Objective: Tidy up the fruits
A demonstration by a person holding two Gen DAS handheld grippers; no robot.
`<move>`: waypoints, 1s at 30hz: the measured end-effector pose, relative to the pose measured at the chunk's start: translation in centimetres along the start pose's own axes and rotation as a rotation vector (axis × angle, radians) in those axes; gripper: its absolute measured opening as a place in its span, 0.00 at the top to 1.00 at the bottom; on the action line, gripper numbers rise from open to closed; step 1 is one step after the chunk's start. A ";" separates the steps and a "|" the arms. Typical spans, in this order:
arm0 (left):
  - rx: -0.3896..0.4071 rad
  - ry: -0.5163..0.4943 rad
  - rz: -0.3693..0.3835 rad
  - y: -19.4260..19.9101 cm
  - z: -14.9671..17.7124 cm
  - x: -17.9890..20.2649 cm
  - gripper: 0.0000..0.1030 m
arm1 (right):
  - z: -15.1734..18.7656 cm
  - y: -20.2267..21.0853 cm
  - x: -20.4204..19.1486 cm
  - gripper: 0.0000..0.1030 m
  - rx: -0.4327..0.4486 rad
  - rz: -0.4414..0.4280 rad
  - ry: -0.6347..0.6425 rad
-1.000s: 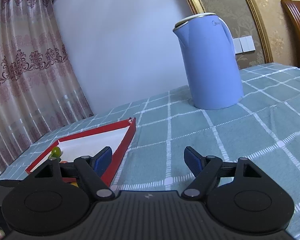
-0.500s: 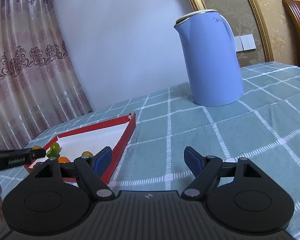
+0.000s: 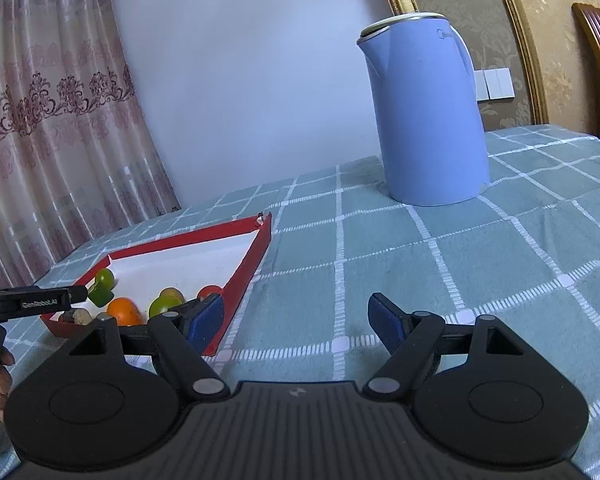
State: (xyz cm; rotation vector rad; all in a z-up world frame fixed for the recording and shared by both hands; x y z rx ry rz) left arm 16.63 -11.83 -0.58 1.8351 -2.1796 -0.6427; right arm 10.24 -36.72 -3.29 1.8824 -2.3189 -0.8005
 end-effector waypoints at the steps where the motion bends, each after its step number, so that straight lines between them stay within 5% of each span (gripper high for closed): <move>1: 0.001 -0.007 0.000 0.3 0.1 -0.1 0.10 | 0.0 0.1 -0.2 0.23 0.002 0.001 0.004; 7: -0.025 0.020 0.015 1.6 1.0 -1.1 0.00 | 0.5 1.2 -2.4 0.23 0.000 -0.008 0.050; 30: -0.004 0.227 -0.034 6.9 3.9 -9.2 0.00 | 6.5 4.5 -16.8 0.23 -0.066 -0.189 0.288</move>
Point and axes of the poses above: each gripper's, at about its wrist camera, not at the fingertips, and y roughly against the way its jaws point, x to its right, z to its underside, the point moved 7 cm from there along -y, roughly the way its jaws point, and after that the axes turned 8 degrees about z, right-handed, at the moved point
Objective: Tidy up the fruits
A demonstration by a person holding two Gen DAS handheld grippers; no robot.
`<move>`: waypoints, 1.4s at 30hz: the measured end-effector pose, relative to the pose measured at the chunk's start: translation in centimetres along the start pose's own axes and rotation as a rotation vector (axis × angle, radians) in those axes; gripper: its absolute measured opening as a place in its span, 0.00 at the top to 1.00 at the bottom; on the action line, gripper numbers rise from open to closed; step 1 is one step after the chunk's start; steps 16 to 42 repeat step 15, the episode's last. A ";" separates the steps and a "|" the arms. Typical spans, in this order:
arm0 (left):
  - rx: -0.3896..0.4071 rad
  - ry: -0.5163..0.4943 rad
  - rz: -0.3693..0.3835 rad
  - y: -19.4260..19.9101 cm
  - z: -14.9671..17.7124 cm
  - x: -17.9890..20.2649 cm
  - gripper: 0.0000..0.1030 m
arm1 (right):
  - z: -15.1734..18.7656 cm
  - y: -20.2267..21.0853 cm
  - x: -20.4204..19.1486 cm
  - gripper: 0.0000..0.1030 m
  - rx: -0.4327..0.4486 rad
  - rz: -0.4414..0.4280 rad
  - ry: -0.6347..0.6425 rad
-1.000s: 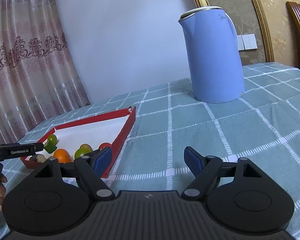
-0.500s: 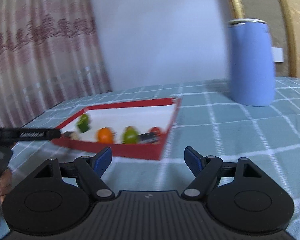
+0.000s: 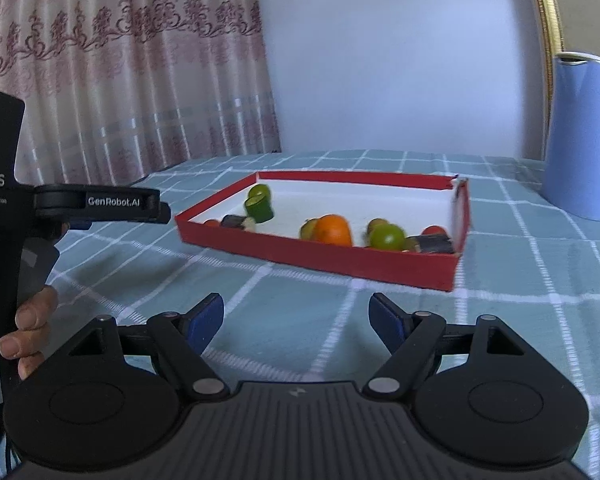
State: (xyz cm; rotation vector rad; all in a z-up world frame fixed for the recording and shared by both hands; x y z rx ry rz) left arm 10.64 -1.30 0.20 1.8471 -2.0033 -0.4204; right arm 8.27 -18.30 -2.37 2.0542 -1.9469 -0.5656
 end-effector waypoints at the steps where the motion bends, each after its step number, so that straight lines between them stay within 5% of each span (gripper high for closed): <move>1: -0.001 -0.003 -0.005 0.1 0.1 -0.1 0.00 | 0.0 -0.1 -0.3 0.23 -0.003 -0.002 0.002; 42: -0.001 -0.022 -0.034 0.5 1.0 -1.1 0.00 | 0.5 -0.3 -2.0 0.23 -0.023 -0.017 0.024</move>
Point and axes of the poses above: each gripper's, at about its wrist camera, not at the fingertips, and y roughly against the way its jaws point, x to its right, z to its underside, the point moved 7 cm from there along -y, roughly the way its jaws point, and after that the axes turned 8 degrees about z, right-handed, at the moved point
